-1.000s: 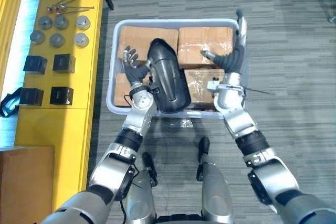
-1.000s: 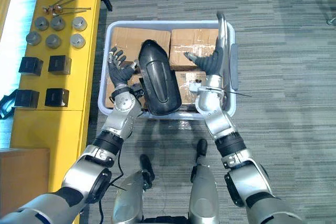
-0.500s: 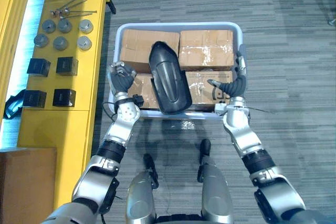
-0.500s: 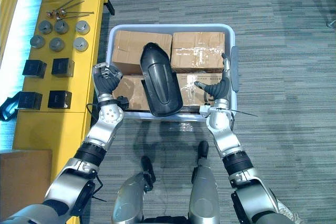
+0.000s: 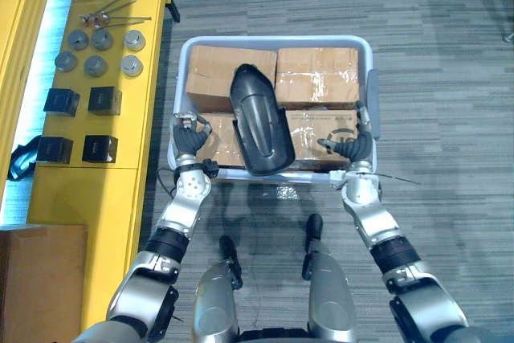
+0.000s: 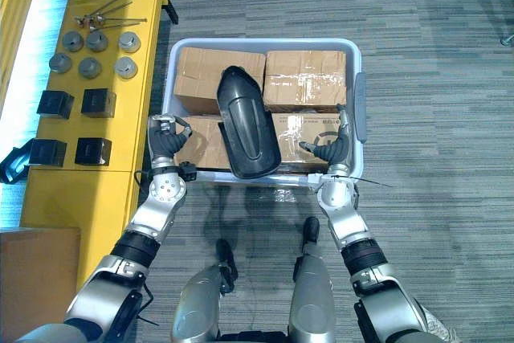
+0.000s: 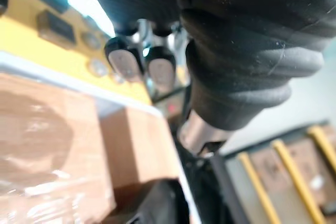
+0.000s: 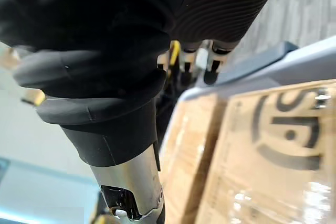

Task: Walk over and take plastic housings, then place them on the shelf

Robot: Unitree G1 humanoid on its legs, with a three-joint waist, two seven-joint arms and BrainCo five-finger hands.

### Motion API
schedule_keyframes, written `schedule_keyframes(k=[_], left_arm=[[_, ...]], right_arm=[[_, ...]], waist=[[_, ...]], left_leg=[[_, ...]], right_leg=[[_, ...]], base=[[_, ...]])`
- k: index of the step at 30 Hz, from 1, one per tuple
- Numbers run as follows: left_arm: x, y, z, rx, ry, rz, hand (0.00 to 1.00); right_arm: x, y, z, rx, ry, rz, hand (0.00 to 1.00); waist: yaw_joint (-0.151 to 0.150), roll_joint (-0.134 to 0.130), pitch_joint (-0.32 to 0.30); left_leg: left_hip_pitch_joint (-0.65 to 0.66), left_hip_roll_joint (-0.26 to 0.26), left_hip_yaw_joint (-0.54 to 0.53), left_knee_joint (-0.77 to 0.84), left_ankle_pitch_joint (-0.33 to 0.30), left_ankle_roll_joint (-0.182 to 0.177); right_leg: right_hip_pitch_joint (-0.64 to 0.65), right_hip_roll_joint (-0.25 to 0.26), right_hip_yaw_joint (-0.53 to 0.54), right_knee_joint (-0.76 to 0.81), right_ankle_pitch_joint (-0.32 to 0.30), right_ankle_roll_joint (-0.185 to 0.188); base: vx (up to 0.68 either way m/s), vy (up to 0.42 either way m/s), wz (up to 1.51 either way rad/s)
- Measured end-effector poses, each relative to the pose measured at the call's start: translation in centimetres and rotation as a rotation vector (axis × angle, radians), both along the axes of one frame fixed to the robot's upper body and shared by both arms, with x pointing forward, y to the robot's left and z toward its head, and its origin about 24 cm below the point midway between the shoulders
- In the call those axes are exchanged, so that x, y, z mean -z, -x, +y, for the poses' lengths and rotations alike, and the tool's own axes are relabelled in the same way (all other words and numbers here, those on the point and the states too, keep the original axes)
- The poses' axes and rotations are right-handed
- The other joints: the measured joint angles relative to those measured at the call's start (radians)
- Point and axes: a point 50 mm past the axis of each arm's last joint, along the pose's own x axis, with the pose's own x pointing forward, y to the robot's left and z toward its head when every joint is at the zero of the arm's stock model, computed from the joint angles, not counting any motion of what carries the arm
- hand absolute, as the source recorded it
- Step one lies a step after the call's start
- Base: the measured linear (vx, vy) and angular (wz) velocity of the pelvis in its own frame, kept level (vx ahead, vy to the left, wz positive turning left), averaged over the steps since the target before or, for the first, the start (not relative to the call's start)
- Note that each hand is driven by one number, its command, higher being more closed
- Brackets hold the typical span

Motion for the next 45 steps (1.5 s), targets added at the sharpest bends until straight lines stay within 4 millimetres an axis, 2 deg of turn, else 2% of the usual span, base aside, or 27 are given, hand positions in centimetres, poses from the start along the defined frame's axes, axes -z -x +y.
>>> schedule_keyframes(k=[1, 3, 6, 11, 12, 18, 26, 33, 34, 37, 42, 45], left_arm=[[0.3, 0.0, 0.0, 0.004, 0.043, 0.014, 0.00], [0.7, 0.0, 0.1, 0.001, 0.108, 0.037, 0.00], [1.7, 0.0, -0.3, 0.016, 0.229, 0.074, 0.00], [1.2, 0.1, -1.7, 0.124, 0.449, -0.035, 0.00], [1.0, 0.2, -1.7, 0.135, 0.467, -0.056, 1.00], [-1.5, 1.6, -2.4, 0.255, 0.647, -0.287, 1.00], [-1.5, 2.9, -2.4, 0.270, 0.662, -0.318, 1.00], [-1.1, 3.1, -2.3, 0.315, 0.757, -0.312, 1.00], [-0.6, 3.3, -2.4, 0.324, 0.782, -0.302, 0.00], [0.0, 3.6, -2.7, 0.347, 0.816, -0.289, 0.00], [-0.3, 3.6, -2.7, 0.359, 0.877, -0.305, 0.00], [0.0, 3.6, -2.5, 0.418, 0.987, -0.323, 0.00]], right_arm=[[0.1, -0.3, -0.1, -0.001, -0.005, 0.018, 0.00], [0.0, -0.9, -0.1, 0.005, 0.003, 0.030, 0.00], [-1.2, -2.2, -0.1, 0.016, 0.015, 0.018, 0.00], [-3.1, -3.0, 0.4, 0.009, 0.003, -0.029, 0.00], [-3.1, -3.1, 0.5, 0.008, -0.002, -0.030, 0.00], [-2.2, -2.3, 0.9, 0.008, -0.051, -0.020, 0.00], [-1.1, -0.7, 1.0, 0.000, -0.040, -0.022, 0.00], [0.2, 0.0, 0.9, 0.005, -0.020, 0.012, 0.00], [0.6, 0.1, 0.9, 0.006, -0.022, 0.022, 0.00], [1.1, 0.4, 1.0, 0.006, -0.028, 0.034, 0.00], [0.6, 0.5, 1.2, -0.002, -0.032, 0.013, 0.00], [0.7, 0.7, 1.1, -0.001, -0.033, 0.015, 0.00]], waist=[[0.005, 0.000, 0.000], [0.010, 0.000, 0.000], [0.018, 0.001, -0.001], [0.054, 0.000, -0.001], [0.055, 0.000, -0.001], [0.052, 0.000, -0.001], [0.041, 0.000, -0.003], [0.038, 0.001, -0.012], [0.038, 0.000, -0.030], [0.039, 0.001, -0.063], [0.038, 0.001, -0.063], [0.038, 0.001, -0.062]], left_leg=[[0.000, -0.001, -0.002, 0.000, 0.001, 0.001], [-0.002, -0.004, -0.005, 0.000, 0.003, 0.002], [-0.019, -0.010, -0.025, 0.004, 0.005, 0.005], [-0.039, -0.015, -0.050, 0.016, 0.008, 0.007], [-0.039, -0.017, -0.051, 0.017, 0.008, 0.007], [-0.029, -0.025, -0.058, 0.019, 0.006, 0.010], [-0.014, -0.025, -0.056, 0.017, 0.004, 0.012], [-0.001, -0.025, -0.051, 0.011, 0.003, 0.011], [-0.001, -0.025, -0.049, 0.008, 0.002, 0.011], [0.001, -0.026, -0.046, 0.003, 0.001, 0.010], [0.007, -0.026, -0.045, 0.003, 0.001, 0.010], [0.021, -0.026, -0.044, 0.003, -0.003, 0.011]], right_leg=[[0.000, -0.002, -0.002, 0.002, 0.000, 0.000], [0.000, -0.005, -0.007, 0.004, 0.000, 0.000], [0.000, -0.014, -0.019, 0.007, -0.001, 0.001], [0.000, -0.021, -0.044, 0.011, -0.002, 0.002], [0.000, -0.022, -0.044, 0.012, -0.002, 0.003], [0.018, -0.030, -0.050, 0.014, -0.009, 0.012], [0.032, -0.030, -0.049, 0.009, -0.010, 0.013], [0.048, -0.028, -0.046, -0.007, -0.008, 0.015], [0.048, -0.028, -0.046, -0.014, -0.007, 0.016], [0.049, -0.028, -0.046, -0.020, -0.007, 0.016], [0.054, -0.028, -0.046, -0.020, -0.007, 0.016], [0.068, -0.028, -0.045, -0.020, -0.007, 0.017]], base=[[-0.01, 0.024, 0.05], [-0.01, 0.025, 0.07], [-0.02, 0.031, 0.18], [-0.01, 0.021, 0.14], [0.00, 0.036, 0.05], [0.00, 0.019, 0.05], [0.00, 0.000, 0.00], [0.00, 0.005, -0.01], [0.00, 0.000, 0.00], [0.04, 0.018, -0.01], [0.00, 0.000, 0.00], [0.00, 0.000, 0.00]])
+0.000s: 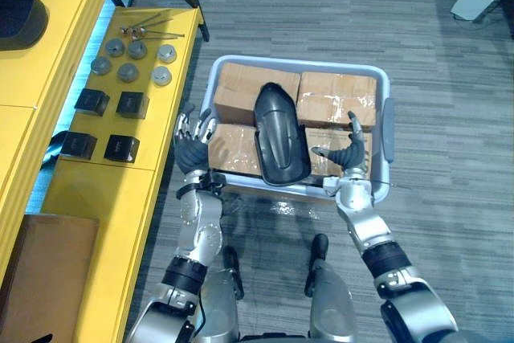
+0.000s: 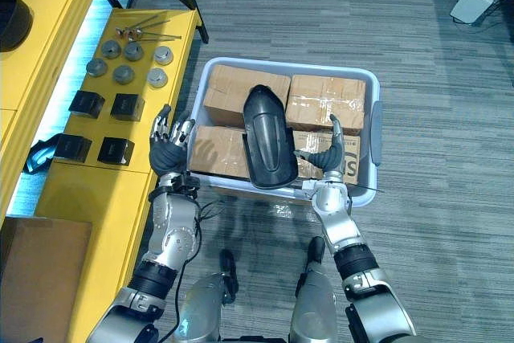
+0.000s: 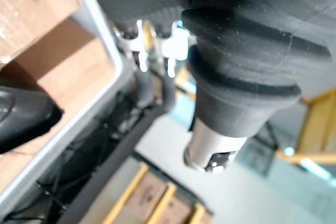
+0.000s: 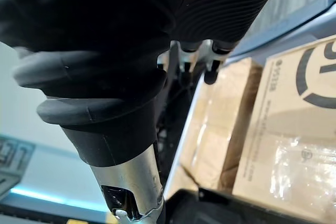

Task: Walk over and take plastic housings, then place them on the shelf

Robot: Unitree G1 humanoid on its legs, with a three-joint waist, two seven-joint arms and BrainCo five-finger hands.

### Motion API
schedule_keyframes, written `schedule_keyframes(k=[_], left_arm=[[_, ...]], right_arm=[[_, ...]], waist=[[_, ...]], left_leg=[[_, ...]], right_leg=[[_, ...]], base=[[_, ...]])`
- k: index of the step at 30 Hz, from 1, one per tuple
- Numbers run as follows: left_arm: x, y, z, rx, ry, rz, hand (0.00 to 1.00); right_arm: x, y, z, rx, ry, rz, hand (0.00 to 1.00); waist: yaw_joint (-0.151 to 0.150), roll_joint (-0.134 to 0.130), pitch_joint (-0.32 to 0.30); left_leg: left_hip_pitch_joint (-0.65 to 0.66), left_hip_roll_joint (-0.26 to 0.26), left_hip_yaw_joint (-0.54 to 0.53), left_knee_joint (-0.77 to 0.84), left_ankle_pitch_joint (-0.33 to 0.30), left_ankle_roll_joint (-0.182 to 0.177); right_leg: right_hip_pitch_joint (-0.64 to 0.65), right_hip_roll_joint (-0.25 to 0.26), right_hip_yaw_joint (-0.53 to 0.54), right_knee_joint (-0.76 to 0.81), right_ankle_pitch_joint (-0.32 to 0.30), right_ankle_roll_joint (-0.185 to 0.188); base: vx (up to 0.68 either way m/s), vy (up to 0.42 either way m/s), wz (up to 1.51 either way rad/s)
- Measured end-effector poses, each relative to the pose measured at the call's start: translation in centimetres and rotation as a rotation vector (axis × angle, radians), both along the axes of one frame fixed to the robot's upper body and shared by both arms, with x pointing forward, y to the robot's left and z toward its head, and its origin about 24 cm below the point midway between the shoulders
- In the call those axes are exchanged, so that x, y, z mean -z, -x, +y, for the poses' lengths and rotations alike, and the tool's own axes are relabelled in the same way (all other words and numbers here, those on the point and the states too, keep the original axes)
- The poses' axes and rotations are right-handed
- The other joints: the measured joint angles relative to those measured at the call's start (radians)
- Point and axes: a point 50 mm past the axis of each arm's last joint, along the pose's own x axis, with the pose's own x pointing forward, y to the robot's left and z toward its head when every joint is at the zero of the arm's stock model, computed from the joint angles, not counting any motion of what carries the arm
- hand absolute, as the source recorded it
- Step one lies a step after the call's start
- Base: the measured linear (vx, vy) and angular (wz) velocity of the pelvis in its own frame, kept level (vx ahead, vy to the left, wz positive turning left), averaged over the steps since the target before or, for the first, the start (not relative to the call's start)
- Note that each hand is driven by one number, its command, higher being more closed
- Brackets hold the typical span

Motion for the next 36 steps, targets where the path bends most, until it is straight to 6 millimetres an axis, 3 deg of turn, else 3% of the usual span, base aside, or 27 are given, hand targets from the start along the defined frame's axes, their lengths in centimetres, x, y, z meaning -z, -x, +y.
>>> schedule_keyframes(k=[8, 9, 13, 15, 21, 27, 28, 36], left_arm=[[-0.9, 0.8, -0.1, 0.287, 0.334, -0.302, 0.00], [-1.0, 0.9, -0.2, 0.313, 0.357, -0.333, 1.00], [-2.7, 2.0, -1.0, 0.530, 0.499, -0.571, 1.00], [-3.0, 2.2, -1.0, 0.556, 0.522, -0.622, 1.00], [-3.5, 4.3, 0.0, 0.449, 0.547, -0.748, 1.00], [-2.4, 6.3, 1.2, 0.383, 0.563, -0.741, 1.00], [-2.2, 6.7, 1.4, 0.373, 0.563, -0.735, 0.00], [-0.3, 7.8, 2.5, 0.356, 0.511, -0.602, 0.00]], right_arm=[[1.2, 1.2, -0.5, 0.019, -0.015, 0.021, 0.00], [1.4, 1.4, -0.6, 0.022, -0.017, 0.025, 0.00], [1.4, 2.6, -0.9, 0.047, -0.040, -0.026, 0.00], [1.5, 2.9, -1.1, 0.063, -0.057, -0.034, 0.00], [2.8, 4.8, -1.6, 0.118, -0.115, -0.022, 0.00], [5.2, 7.4, -1.6, 0.180, -0.167, 0.049, 0.00], [5.6, 8.0, -1.7, 0.198, -0.178, 0.057, 0.00], [7.4, 10.0, -3.0, 0.273, -0.196, 0.121, 0.00]], waist=[[-0.003, 0.000, 0.000], [-0.003, 0.000, 0.000], [-0.005, 0.000, 0.000], [-0.005, 0.000, 0.000], [-0.011, -0.001, -0.015], [-0.009, -0.005, -0.107], [-0.010, -0.006, -0.127], [-0.007, -0.016, -0.196]], left_leg=[[0.023, -0.003, 0.008, -0.022, -0.002, 0.000], [0.029, -0.003, 0.009, -0.023, -0.002, 0.000], [0.051, -0.004, 0.011, -0.041, -0.003, -0.001], [0.064, -0.006, 0.013, -0.054, -0.002, -0.001], [0.114, -0.010, 0.015, -0.096, 0.000, -0.005], [0.191, -0.015, 0.041, -0.149, -0.001, -0.008], [0.203, -0.020, 0.040, -0.163, -0.001, -0.009], [0.249, -0.026, 0.046, -0.195, -0.001, -0.011]], right_leg=[[0.014, -0.001, 0.004, -0.010, 0.000, 0.001], [0.021, 0.000, 0.004, -0.014, 0.000, 0.001], [0.041, 0.000, 0.001, -0.025, -0.001, 0.003], [0.054, 0.001, -0.002, -0.037, 0.000, 0.004], [0.102, 0.004, -0.020, -0.071, -0.003, 0.011], [0.164, 0.008, -0.021, -0.113, -0.005, 0.016], [0.176, 0.006, -0.023, -0.122, -0.008, 0.021], [0.211, 0.006, -0.024, -0.138, -0.012, 0.029]], base=[[0.00, 0.003, -0.01], [0.03, 0.007, -0.01], [0.01, 0.002, 0.00], [0.04, 0.007, 0.00], [0.07, 0.004, 0.02], [0.09, 0.010, -0.06], [0.05, 0.013, -0.05], [0.00, 0.002, -0.01]])
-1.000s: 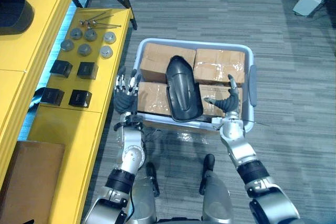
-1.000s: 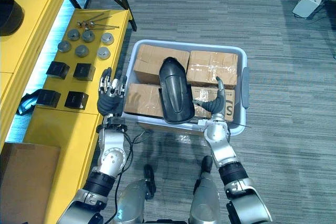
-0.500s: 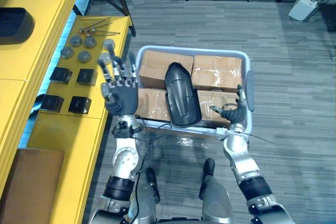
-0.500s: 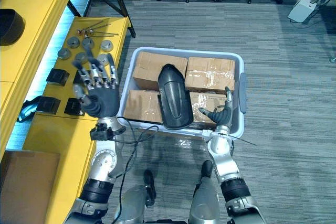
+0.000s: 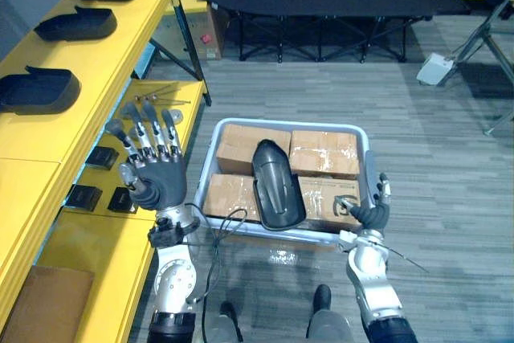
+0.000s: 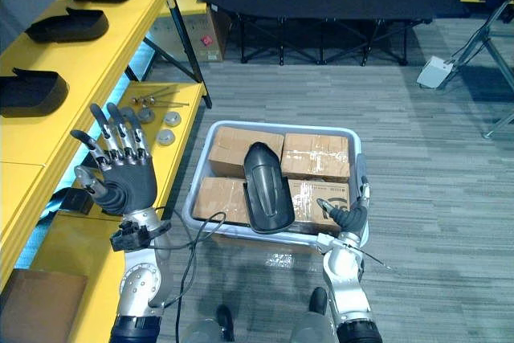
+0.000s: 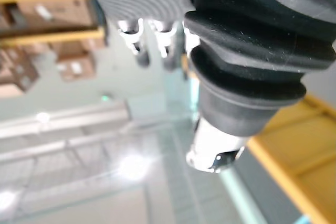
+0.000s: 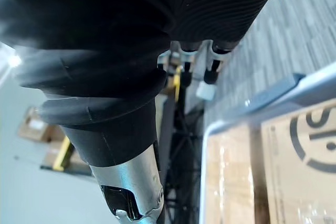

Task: Walk over and take plastic housings, then place them on the shelf

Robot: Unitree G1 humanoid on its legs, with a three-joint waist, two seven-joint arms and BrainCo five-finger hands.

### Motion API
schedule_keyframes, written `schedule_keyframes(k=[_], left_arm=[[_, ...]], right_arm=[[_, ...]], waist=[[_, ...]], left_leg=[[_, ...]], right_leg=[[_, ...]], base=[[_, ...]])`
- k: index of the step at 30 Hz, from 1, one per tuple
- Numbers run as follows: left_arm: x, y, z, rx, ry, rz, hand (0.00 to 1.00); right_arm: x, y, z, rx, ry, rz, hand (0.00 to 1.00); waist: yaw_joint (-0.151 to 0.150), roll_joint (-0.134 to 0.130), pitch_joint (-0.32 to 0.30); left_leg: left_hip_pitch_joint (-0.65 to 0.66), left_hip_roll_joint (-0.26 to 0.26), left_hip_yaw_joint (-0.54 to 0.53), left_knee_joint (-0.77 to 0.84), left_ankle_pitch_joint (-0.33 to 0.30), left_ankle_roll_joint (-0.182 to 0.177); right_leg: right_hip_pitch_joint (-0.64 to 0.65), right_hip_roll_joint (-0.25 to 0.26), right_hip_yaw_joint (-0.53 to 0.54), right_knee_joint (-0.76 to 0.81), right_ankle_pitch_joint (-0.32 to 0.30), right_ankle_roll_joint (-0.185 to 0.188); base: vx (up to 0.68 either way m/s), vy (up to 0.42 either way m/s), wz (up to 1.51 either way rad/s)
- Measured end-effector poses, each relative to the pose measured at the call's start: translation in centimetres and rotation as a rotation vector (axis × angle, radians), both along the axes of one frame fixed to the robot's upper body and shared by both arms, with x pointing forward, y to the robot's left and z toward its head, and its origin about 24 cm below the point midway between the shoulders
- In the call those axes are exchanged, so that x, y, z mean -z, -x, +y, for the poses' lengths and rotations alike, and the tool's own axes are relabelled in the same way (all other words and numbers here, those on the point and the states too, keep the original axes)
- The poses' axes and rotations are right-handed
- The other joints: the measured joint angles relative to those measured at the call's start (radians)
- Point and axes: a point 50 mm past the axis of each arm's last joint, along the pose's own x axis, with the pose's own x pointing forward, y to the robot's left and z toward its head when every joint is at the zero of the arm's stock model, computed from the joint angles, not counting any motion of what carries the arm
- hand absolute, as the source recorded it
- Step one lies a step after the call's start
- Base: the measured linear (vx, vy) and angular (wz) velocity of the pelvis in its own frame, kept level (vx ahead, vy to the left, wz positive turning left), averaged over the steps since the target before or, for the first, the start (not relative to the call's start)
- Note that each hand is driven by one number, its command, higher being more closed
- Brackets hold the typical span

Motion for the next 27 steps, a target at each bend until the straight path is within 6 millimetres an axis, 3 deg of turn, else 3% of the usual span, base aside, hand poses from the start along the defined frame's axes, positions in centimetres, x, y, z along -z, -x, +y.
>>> schedule_keyframes(k=[1, 2, 7, 15, 16, 20, 22, 23, 27], left_arm=[[0.2, 0.0, 0.0, -0.005, -0.025, 0.036, 0.00], [0.5, 0.1, 0.0, -0.021, -0.062, 0.078, 1.00], [1.9, 0.5, 0.9, -0.165, -0.265, 0.324, 1.00], [2.7, 1.1, 1.7, -0.299, -0.386, 0.471, 1.00], [2.7, 1.1, 1.7, -0.345, -0.449, 0.515, 0.00], [3.1, 1.2, 2.0, -0.503, -0.662, 0.671, 0.00], [3.8, 1.4, 2.2, -0.594, -0.850, 0.764, 0.00], [4.3, 1.5, 2.2, -0.620, -0.921, 0.807, 1.00], [5.2, 1.5, 2.4, -0.631, -1.062, 0.861, 1.00]], right_arm=[[0.1, 0.1, -0.1, 0.009, -0.005, 0.002, 0.00], [0.1, 0.2, -0.2, 0.015, -0.008, 0.004, 0.00], [0.4, 0.5, -0.3, 0.024, 0.002, 0.019, 0.00], [0.9, 1.0, -0.4, 0.015, -0.003, 0.044, 0.00], [1.0, 1.0, -0.4, 0.015, -0.003, 0.045, 0.00], [1.1, 1.1, -0.4, 0.012, -0.003, 0.051, 0.00], [1.2, 1.2, -0.4, -0.004, -0.004, 0.067, 0.00], [1.3, 1.2, -0.4, -0.010, -0.003, 0.074, 0.00], [1.1, 0.9, -0.9, -0.052, 0.025, 0.077, 0.00]], waist=[[0.001, 0.000, -0.002], [0.001, -0.001, -0.005], [0.001, -0.005, -0.035], [0.004, -0.013, -0.054], [0.004, -0.013, -0.054], [0.004, -0.013, -0.054], [0.004, -0.013, -0.054], [0.005, -0.013, -0.054], [0.008, -0.013, -0.054]], left_leg=[[0.011, 0.000, 0.000, -0.002, 0.000, 0.000], [0.023, -0.002, 0.001, -0.006, 0.000, 0.000], [0.029, -0.007, -0.002, -0.019, 0.003, 0.000], [0.043, -0.013, -0.005, -0.060, 0.019, 0.000], [0.044, -0.014, -0.005, -0.062, 0.021, 0.000], [0.045, -0.014, -0.006, -0.068, 0.025, 0.000], [0.044, -0.014, -0.006, -0.068, 0.025, 0.000], [0.043, -0.014, -0.007, -0.068, 0.025, 0.000], [0.018, -0.010, -0.009, -0.039, 0.013, 0.000]], right_leg=[[0.012, 0.000, -0.001, -0.003, 0.000, 0.000], [0.021, -0.001, -0.001, -0.004, 0.000, 0.000], [0.029, -0.003, -0.005, -0.012, 0.000, 0.003], [0.034, -0.005, -0.018, -0.021, 0.002, 0.004], [0.034, -0.005, -0.019, -0.021, 0.002, 0.004], [0.034, -0.004, -0.021, -0.022, 0.002, 0.004], [0.034, -0.005, -0.022, -0.022, 0.002, 0.004], [0.034, -0.005, -0.022, -0.022, 0.002, 0.005], [0.029, -0.007, -0.026, -0.021, 0.002, 0.005]], base=[[0.00, 0.000, 0.00], [0.00, 0.000, 0.00], [0.00, 0.003, 0.01], [0.00, 0.000, 0.01], [0.00, 0.000, 0.00], [0.00, 0.000, 0.00], [0.00, 0.000, 0.00], [0.00, 0.000, 0.00], [-0.04, 0.004, 0.03]])
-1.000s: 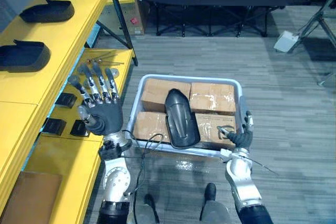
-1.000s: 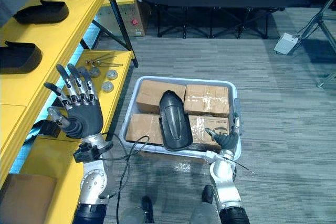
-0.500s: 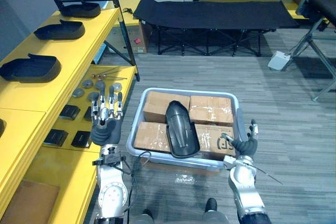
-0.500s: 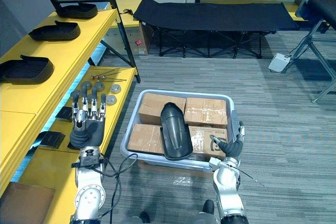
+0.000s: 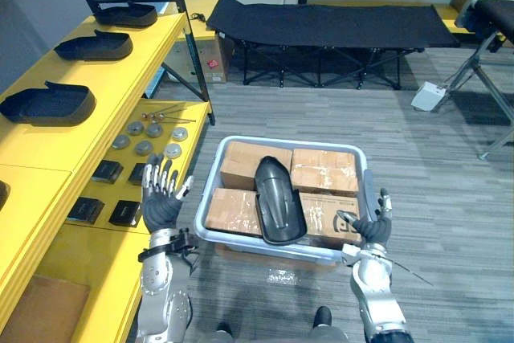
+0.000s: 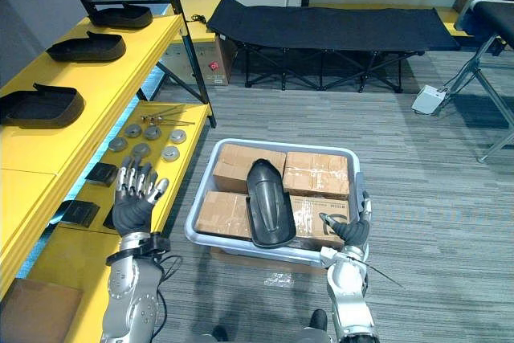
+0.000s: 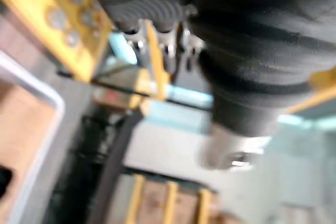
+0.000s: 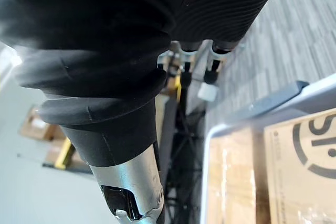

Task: Walk over and take plastic housings, then place them on the shelf

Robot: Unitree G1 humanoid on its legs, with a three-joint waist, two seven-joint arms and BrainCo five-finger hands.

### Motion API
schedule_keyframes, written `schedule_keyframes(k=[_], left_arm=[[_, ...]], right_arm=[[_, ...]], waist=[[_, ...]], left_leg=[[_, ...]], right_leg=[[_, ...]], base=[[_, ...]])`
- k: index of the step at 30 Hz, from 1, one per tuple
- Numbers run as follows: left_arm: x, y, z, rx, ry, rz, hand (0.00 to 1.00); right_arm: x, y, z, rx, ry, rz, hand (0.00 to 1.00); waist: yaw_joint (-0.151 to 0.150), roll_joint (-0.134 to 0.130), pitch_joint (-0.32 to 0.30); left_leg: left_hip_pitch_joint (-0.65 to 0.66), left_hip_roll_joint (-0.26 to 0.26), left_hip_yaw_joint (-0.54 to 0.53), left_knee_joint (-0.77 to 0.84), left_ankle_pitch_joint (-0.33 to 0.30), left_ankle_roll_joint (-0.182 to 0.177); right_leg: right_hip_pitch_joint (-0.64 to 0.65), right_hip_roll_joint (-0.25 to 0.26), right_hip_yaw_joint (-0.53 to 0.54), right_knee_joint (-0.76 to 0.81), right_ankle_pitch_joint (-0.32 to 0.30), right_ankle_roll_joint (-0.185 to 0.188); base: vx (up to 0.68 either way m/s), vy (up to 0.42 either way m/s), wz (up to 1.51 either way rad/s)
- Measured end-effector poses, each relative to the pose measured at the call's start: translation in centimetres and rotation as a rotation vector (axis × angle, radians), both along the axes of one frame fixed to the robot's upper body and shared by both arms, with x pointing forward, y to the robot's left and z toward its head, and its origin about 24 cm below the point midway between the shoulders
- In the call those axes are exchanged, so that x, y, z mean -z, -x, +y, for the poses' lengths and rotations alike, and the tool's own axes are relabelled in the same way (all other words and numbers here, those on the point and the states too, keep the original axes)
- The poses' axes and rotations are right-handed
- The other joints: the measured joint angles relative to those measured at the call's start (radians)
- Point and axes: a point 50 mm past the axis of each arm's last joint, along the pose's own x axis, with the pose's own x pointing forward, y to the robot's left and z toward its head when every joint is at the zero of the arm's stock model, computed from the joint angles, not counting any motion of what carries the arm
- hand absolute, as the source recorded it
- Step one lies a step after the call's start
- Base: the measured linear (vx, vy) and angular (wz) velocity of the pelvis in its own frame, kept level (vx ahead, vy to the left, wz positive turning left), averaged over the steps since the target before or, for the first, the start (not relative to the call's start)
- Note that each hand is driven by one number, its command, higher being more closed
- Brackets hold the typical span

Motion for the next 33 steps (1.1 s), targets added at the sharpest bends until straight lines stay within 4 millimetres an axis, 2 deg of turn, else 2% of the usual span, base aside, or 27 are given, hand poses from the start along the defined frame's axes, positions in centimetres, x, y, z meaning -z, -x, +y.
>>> schedule_keyframes(k=[3, 4, 6, 8, 11, 15, 19, 22, 25, 28, 30, 31, 33], left_arm=[[0.4, -0.4, 0.2, -0.007, -0.075, 0.039, 1.00], [0.3, -1.0, 0.2, -0.001, -0.104, 0.039, 1.00], [-0.6, -2.6, 0.0, 0.009, -0.164, 0.007, 1.00], [-2.4, -4.7, -0.3, 0.026, -0.216, -0.053, 1.00], [-3.7, -6.6, -1.2, 0.062, -0.285, -0.090, 1.00], [-4.6, -8.2, -2.4, 0.105, -0.307, -0.112, 1.00], [-5.6, -9.1, -3.7, 0.145, -0.313, -0.147, 1.00], [-5.9, -9.5, -4.5, 0.170, -0.319, -0.158, 1.00], [-5.7, -10.0, -5.2, 0.182, -0.315, -0.144, 1.00], [-5.9, -10.3, -5.3, 0.178, -0.314, -0.145, 1.00], [-6.0, -10.3, -5.3, 0.167, -0.311, -0.147, 1.00], [-6.1, -10.4, -5.6, 0.172, -0.314, -0.149, 0.00], [-6.1, -10.4, -6.0, 0.184, -0.318, -0.151, 0.00]], right_arm=[[-1.4, -1.7, -1.1, -0.036, 0.068, -0.039, 0.00], [-2.5, -3.0, -1.6, -0.047, 0.101, -0.072, 0.00], [-4.6, -5.4, -2.4, -0.057, 0.145, -0.131, 0.00], [-8.1, -8.0, -2.7, -0.072, 0.185, -0.232, 0.00], [-10.8, -10.4, -3.1, -0.069, 0.188, -0.282, 0.00], [-13.0, -12.6, -4.5, -0.035, 0.200, -0.279, 0.00], [-16.3, -14.4, -5.2, -0.020, 0.249, -0.316, 0.00], [-17.5, -15.1, -4.8, -0.038, 0.283, -0.316, 0.00], [-17.5, -15.6, -4.8, -0.048, 0.289, -0.272, 0.00], [-18.1, -15.9, -4.4, -0.066, 0.300, -0.263, 0.00], [-18.2, -16.1, -4.1, -0.077, 0.307, -0.255, 0.00], [-18.0, -16.1, -4.2, -0.073, 0.306, -0.245, 0.00], [-17.7, -16.1, -4.4, -0.067, 0.304, -0.228, 0.00]], waist=[[0.001, 0.008, 0.018], [0.001, 0.012, 0.040], [0.002, 0.012, 0.092], [0.014, 0.010, 0.162], [0.026, 0.014, 0.208], [0.043, 0.028, 0.224], [0.057, 0.064, 0.255], [0.064, 0.084, 0.268], [0.083, 0.092, 0.273], [0.082, 0.108, 0.295], [0.082, 0.110, 0.295], [0.083, 0.115, 0.299], [0.083, 0.120, 0.301]], left_leg=[[-0.072, 0.019, -0.006, 0.119, -0.051, 0.003], [-0.104, 0.026, -0.016, 0.165, -0.069, 0.004], [-0.143, 0.033, -0.027, 0.218, -0.079, 0.008], [-0.200, 0.037, -0.037, 0.260, -0.083, 0.013], [-0.264, 0.039, -0.053, 0.296, -0.081, 0.016], [-0.338, 0.039, -0.074, 0.337, -0.081, 0.017], [-0.386, 0.030, -0.088, 0.361, -0.080, 0.019], [-0.424, 0.028, -0.108, 0.393, -0.084, 0.026], [-0.445, 0.029, -0.109, 0.411, -0.088, 0.030], [-0.454, 0.028, -0.112, 0.424, -0.092, 0.035], [-0.471, 0.024, -0.109, 0.426, -0.092, 0.036], [-0.478, 0.024, -0.112, 0.428, -0.091, 0.037], [-0.483, 0.024, -0.113, 0.430, -0.091, 0.037]], right_leg=[[-0.025, 0.001, 0.001, 0.016, 0.000, 0.000], [-0.039, 0.002, 0.002, 0.030, -0.001, -0.001], [-0.067, 0.001, 0.002, 0.058, -0.001, -0.002], [-0.112, -0.001, 0.003, 0.086, -0.001, -0.005], [-0.165, -0.003, 0.003, 0.111, 0.002, -0.009], [-0.234, -0.010, 0.001, 0.156, -0.001, -0.014], [-0.286, -0.027, -0.002, 0.207, -0.014, -0.017], [-0.320, -0.035, -0.005, 0.256, -0.037, -0.016], [-0.349, -0.041, -0.003, 0.293, -0.051, -0.022], [-0.358, -0.046, -0.002, 0.310, -0.055, -0.021], [-0.383, -0.053, 0.002, 0.322, -0.056, -0.022], [-0.386, -0.054, 0.000, 0.322, -0.056, -0.022], [-0.390, -0.054, 0.000, 0.323, -0.055, -0.022]], base=[[-0.08, 0.009, 0.01], [-0.12, 0.029, 0.04], [-0.16, 0.033, 0.08], [-0.19, 0.022, 0.07], [-0.15, 0.015, 0.11], [-0.03, 0.016, 0.09], [-0.02, 0.029, 0.10], [-0.03, 0.021, 0.13], [-0.06, 0.025, 0.04], [-0.05, 0.033, 0.01], [-0.06, 0.038, -0.02], [-0.04, 0.037, 0.04], [-0.01, 0.017, 0.02]])
